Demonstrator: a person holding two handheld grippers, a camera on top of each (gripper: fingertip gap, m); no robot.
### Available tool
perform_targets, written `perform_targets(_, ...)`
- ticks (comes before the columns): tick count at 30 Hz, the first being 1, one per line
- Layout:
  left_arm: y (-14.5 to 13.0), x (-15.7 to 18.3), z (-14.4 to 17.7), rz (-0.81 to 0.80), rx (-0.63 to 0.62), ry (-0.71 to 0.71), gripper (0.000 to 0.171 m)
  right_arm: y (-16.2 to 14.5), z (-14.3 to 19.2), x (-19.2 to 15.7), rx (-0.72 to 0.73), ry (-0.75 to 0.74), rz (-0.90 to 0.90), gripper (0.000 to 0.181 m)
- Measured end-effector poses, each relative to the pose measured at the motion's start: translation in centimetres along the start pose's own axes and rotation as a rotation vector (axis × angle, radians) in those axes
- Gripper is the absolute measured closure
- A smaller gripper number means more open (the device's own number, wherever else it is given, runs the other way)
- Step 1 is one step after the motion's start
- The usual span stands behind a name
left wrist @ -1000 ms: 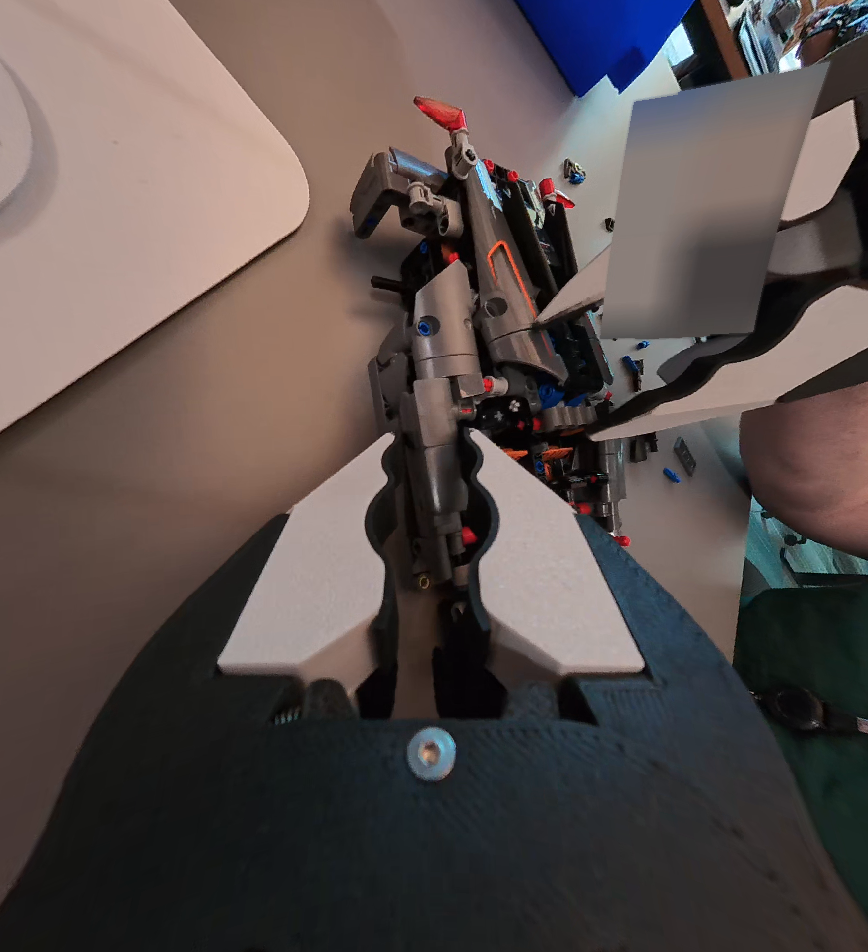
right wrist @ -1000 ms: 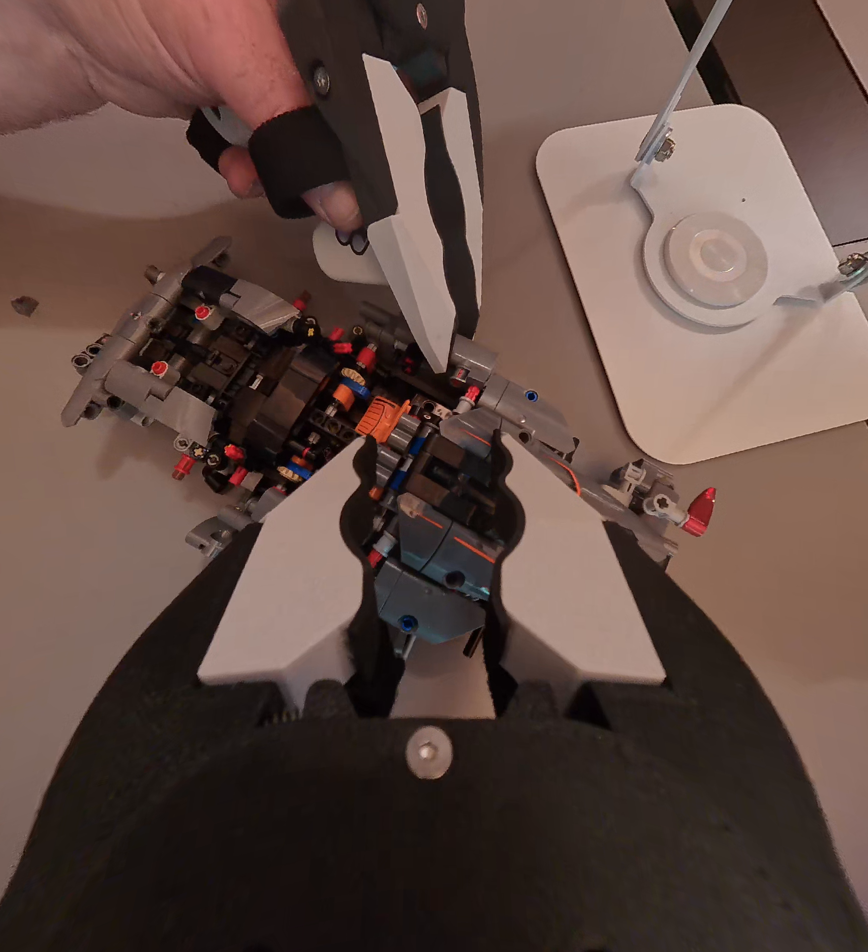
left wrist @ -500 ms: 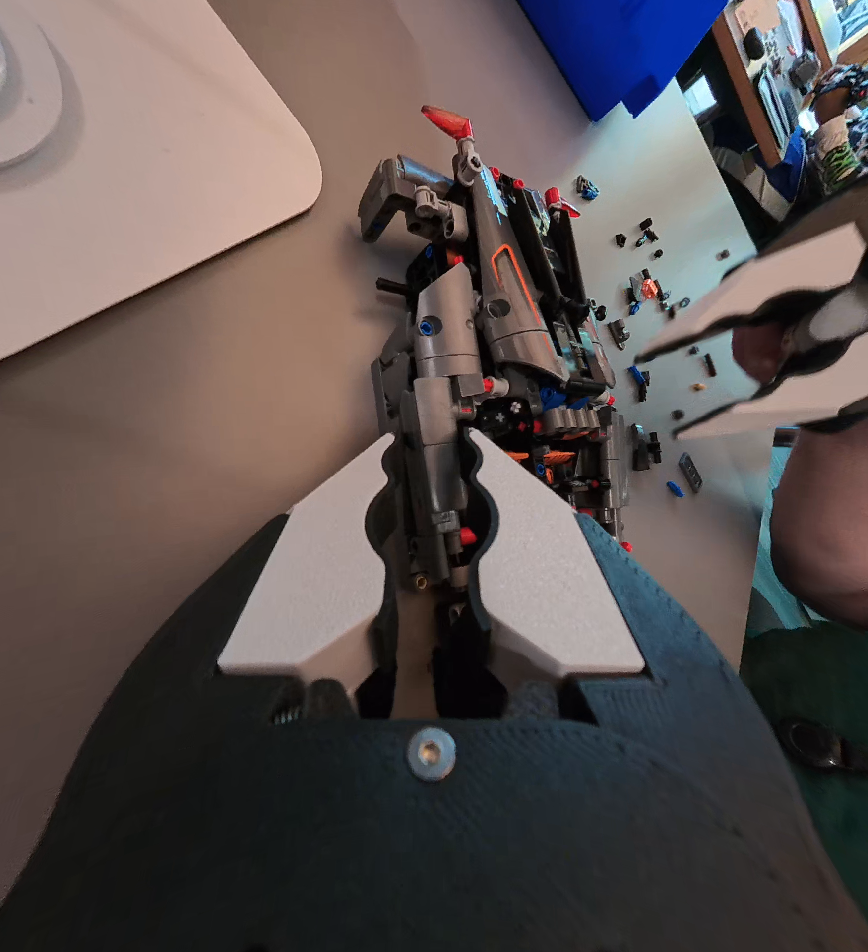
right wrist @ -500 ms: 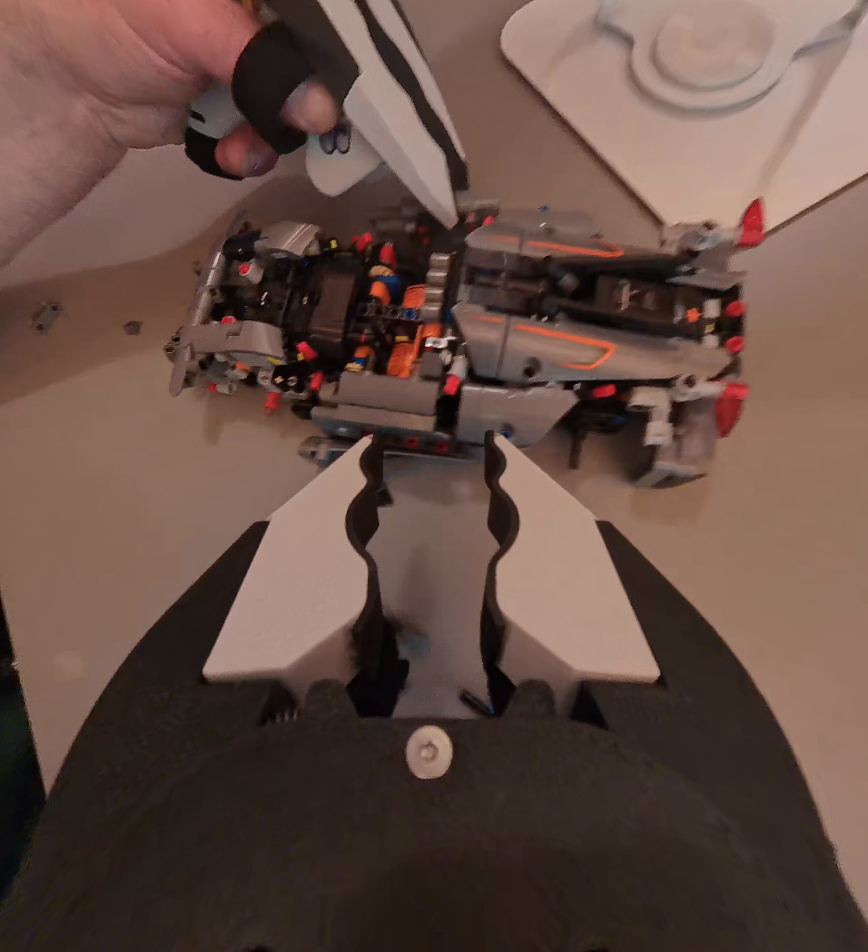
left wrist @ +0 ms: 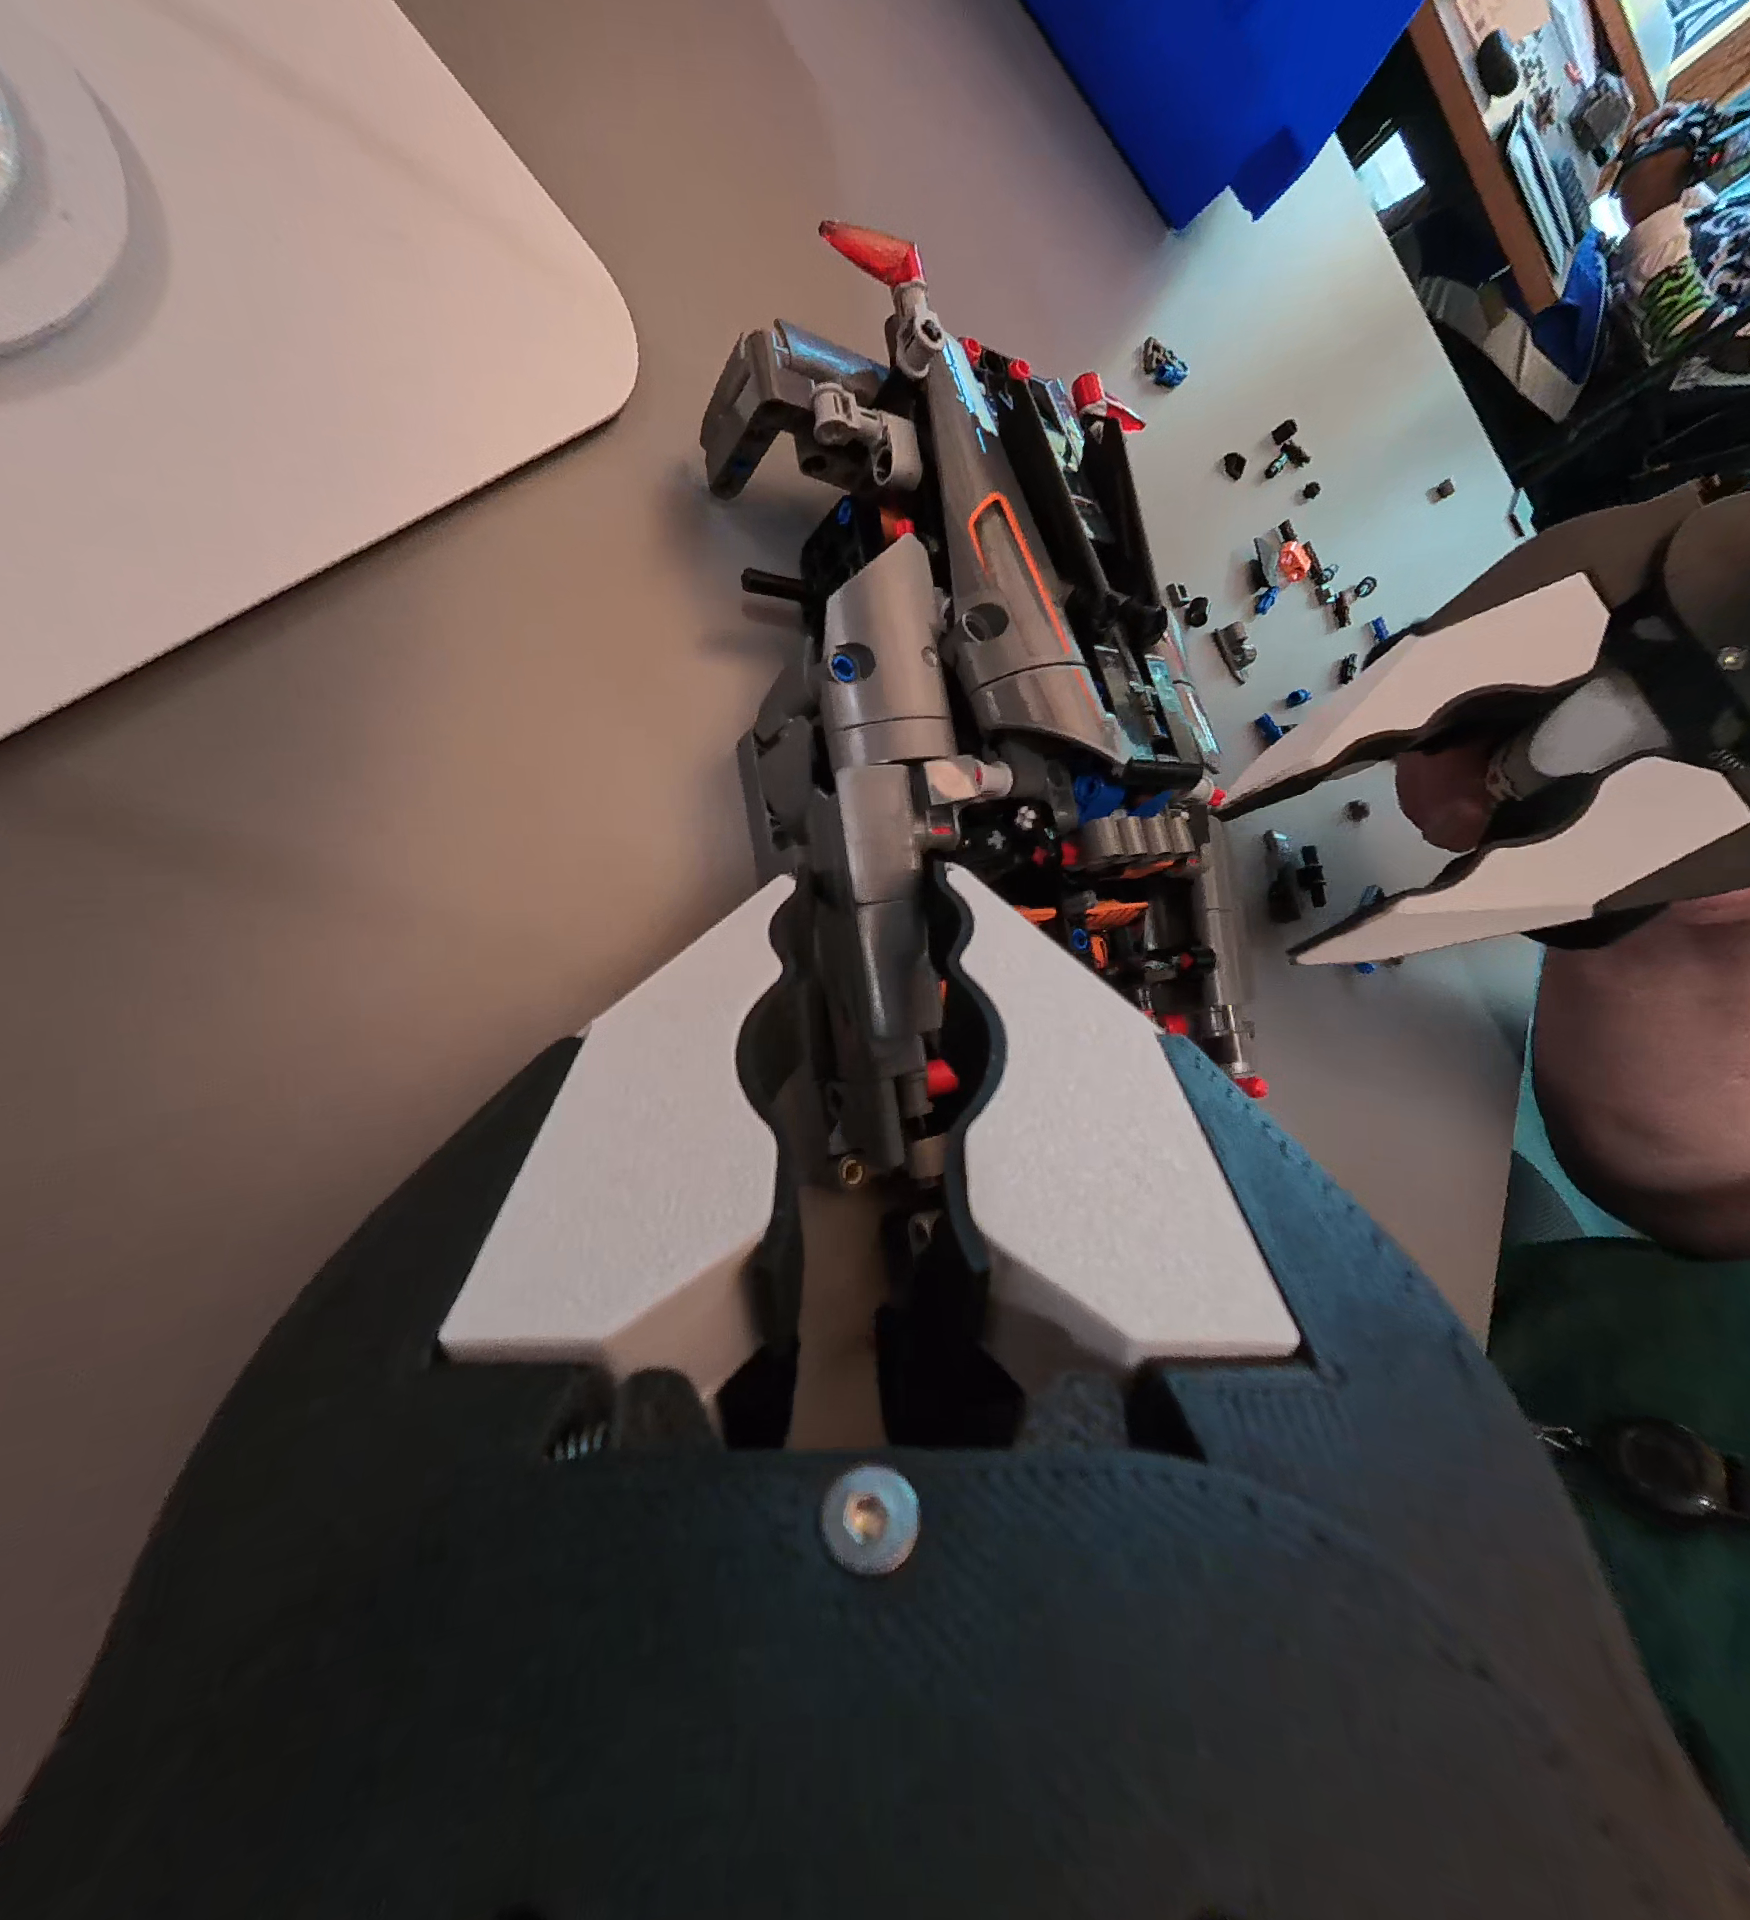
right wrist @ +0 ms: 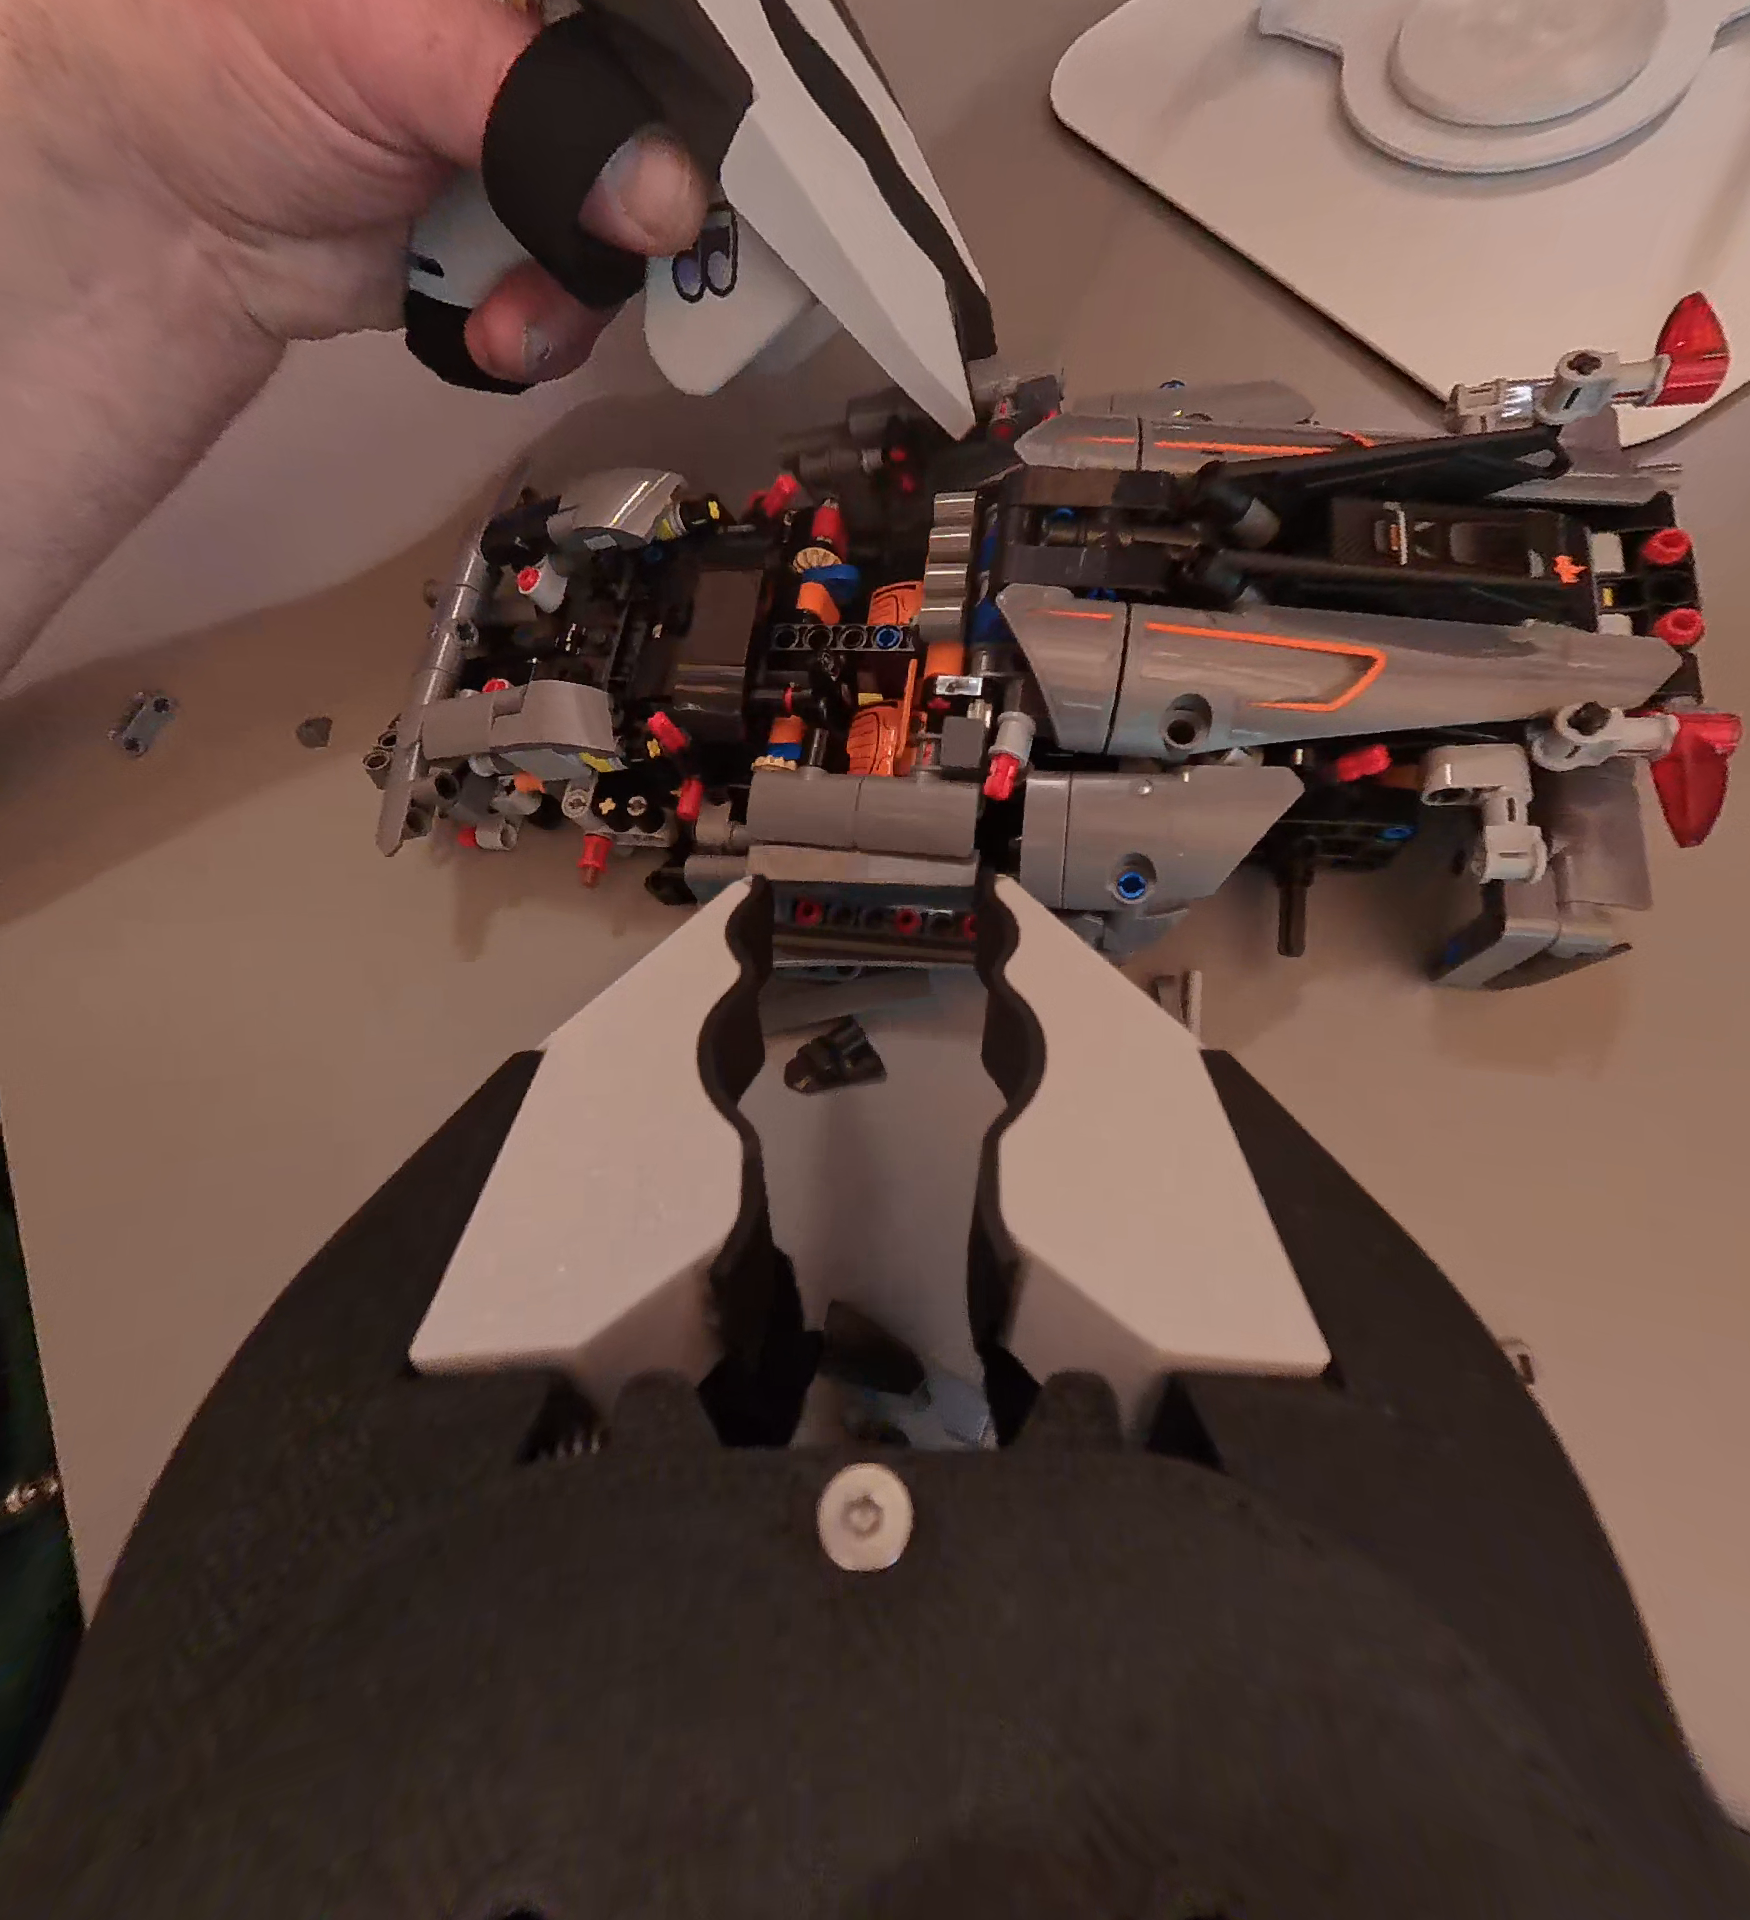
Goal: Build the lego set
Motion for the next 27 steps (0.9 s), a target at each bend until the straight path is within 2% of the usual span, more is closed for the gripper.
perform_targets(7,0.1,-0.1,0.4,-0.042,0.000,-0.028,0.153,-0.1,-0.3,0.1,0.012,-0.040,0.018,0.150)
perform_targets(11,0.0,0.0,0.5,-0.056,0.003,-0.040,0.153,0.2,0.1,-0.1,0.009,-0.061,0.048,0.145)
perform_targets(16,-0.1,0.0,0.4,-0.065,-0.003,-0.050,0.153,2.3,0.6,-0.6,0.034,-0.132,0.146,0.146)
perform_targets(20,-0.1,0.0,0.4,-0.069,-0.006,-0.056,0.153,5.0,-0.9,-0.7,0.067,-0.173,0.296,0.142)
perform_targets(24,0.0,0.1,0.4,-0.086,-0.022,-0.051,0.153,6.7,-3.6,-0.5,-0.003,-0.201,0.445,0.141)
perform_targets(27,0.0,0.1,0.4,-0.089,-0.026,-0.053,0.153,6.7,-5.6,0.3,-0.097,-0.209,0.484,0.141)
Point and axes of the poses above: each gripper's, where its closed fingertips meet, z back along the fingers, y out of its top, x = y × z across the jaws, the point moved 9 cm from there along z, back along the fingers, and after that the axes turned 3 degrees about x, right-handed, at the moved point
